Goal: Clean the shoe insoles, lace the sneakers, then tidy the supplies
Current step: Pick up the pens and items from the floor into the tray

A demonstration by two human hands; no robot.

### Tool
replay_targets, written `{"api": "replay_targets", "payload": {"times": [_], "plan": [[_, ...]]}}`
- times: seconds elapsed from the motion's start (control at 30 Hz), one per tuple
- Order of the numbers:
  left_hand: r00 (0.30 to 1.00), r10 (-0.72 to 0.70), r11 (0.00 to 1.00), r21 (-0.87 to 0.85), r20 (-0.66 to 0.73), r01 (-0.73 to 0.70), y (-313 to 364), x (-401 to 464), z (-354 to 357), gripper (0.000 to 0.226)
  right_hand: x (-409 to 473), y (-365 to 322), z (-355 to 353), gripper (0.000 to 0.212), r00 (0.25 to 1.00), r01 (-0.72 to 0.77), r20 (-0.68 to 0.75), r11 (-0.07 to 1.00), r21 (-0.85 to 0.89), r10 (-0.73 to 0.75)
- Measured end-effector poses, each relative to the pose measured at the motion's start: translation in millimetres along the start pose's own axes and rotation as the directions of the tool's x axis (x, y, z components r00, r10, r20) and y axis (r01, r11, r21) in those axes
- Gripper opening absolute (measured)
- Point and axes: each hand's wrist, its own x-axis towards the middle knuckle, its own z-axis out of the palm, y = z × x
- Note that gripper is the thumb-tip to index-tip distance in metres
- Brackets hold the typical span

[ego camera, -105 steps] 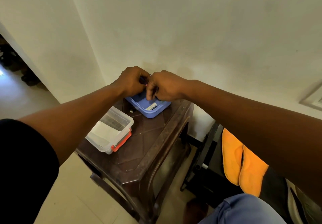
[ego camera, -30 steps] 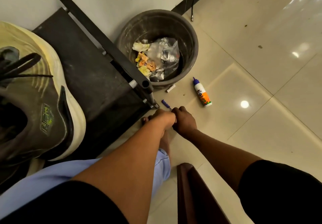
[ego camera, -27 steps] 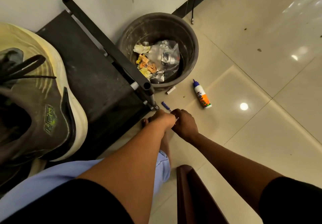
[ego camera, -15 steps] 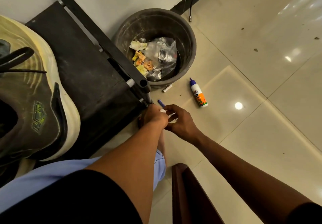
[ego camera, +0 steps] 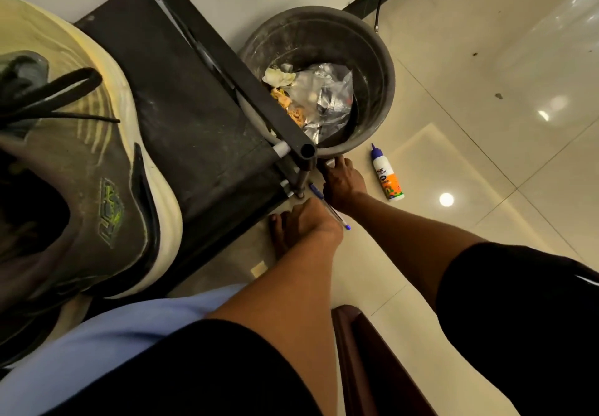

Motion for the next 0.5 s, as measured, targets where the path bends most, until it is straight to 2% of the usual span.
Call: {"api": "replay_targets", "payload": {"times": [0.1,0.2,0.3,0.4,0.5], "plan": [[1.000,0.001,0.995,0.104,-0.017,0.001,0,0,1,0.044,5,2,-1,0.063,1.000,0.001,0.013,0.998,-0.068,0.000],[1.000,-0.011,0.996,0.089,-0.008,0.011,-2,3,2,0.048,3,5,0,0.047,0.999,0.017,-0.033,0.993,-0.113,-0.020],[1.000,-0.024,0.997,0.076,-0.013,0.025,-2,5,2,0.047,-4,9,6,0.040,0.999,0.017,-0.045,0.992,-0.125,-0.023],[1.000,-0.002,0.998,0.061,-0.004,0.002,-2,5,2,0.044,-10,14,13,0.039,0.998,-0.027,-0.063,0.992,-0.121,0.020],[0.999,0.032,0.994,0.100,0.020,-0.034,-4,5,2,0.053,-17,15,10,0.033,0.991,-0.117,-0.073,0.992,-0.049,0.113]]}}
